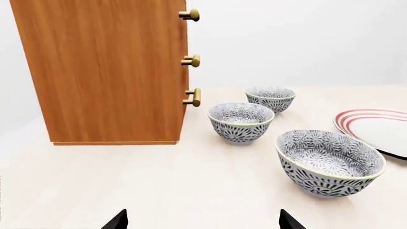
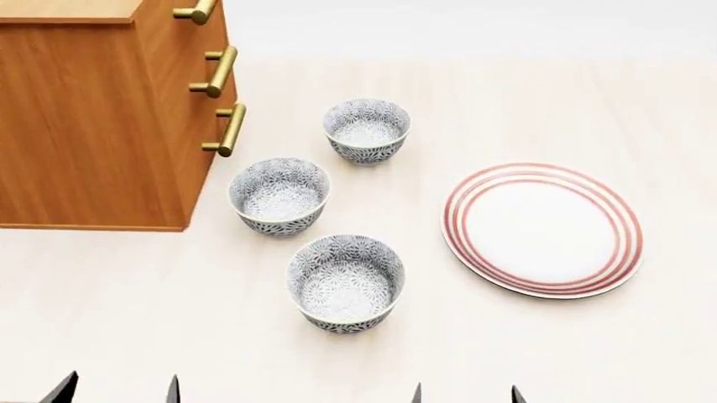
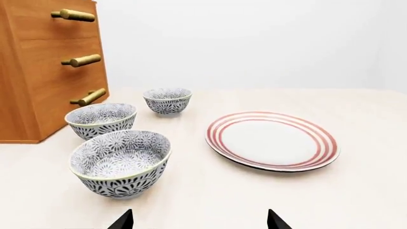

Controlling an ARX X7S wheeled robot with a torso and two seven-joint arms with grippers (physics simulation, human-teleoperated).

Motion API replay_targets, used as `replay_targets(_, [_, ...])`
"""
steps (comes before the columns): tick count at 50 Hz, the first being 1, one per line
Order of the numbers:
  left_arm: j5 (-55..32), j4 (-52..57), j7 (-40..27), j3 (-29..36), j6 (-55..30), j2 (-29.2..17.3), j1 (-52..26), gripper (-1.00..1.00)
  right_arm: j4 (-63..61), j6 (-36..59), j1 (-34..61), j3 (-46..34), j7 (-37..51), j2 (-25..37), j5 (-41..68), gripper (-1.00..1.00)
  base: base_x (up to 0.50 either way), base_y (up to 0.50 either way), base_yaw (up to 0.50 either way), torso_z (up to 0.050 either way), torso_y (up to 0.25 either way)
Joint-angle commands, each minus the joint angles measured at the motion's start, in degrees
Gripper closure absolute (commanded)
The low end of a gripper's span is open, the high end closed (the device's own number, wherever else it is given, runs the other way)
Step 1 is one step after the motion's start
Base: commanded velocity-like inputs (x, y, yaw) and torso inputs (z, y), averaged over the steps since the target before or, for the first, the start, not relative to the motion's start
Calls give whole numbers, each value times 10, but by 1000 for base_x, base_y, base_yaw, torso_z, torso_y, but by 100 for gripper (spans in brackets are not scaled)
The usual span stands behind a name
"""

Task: Open the top drawer of the cabinet.

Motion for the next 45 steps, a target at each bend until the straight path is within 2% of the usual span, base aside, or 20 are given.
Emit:
replay_targets(1, [-107, 230, -24, -32, -270, -34, -31, -100, -219, 227, 40, 6, 27, 23, 52, -100, 0, 0, 0, 0, 0])
replay_targets(4, [-135, 327, -54, -39, -393, -51, -89, -100, -311, 354, 91, 18, 46, 34, 84, -100, 0, 0, 0, 0, 0])
replay_targets(10, [-152, 400, -76, -38, -467, -60, -140, -100, -387, 426, 112, 17, 59, 46, 100, -100, 0, 0, 0, 0, 0])
replay_targets(27, [-146, 400, -75, -34, -433, -67, -109, -100, -385, 388, 79, -5, 60, 55, 88, -100, 23, -6, 0, 0, 0])
replay_targets(45, [-136, 396, -82, -23, -425, -77, -105, -100, -385, 377, 72, -25, 64, 68, 75, -100, 471, -174, 0, 0, 0])
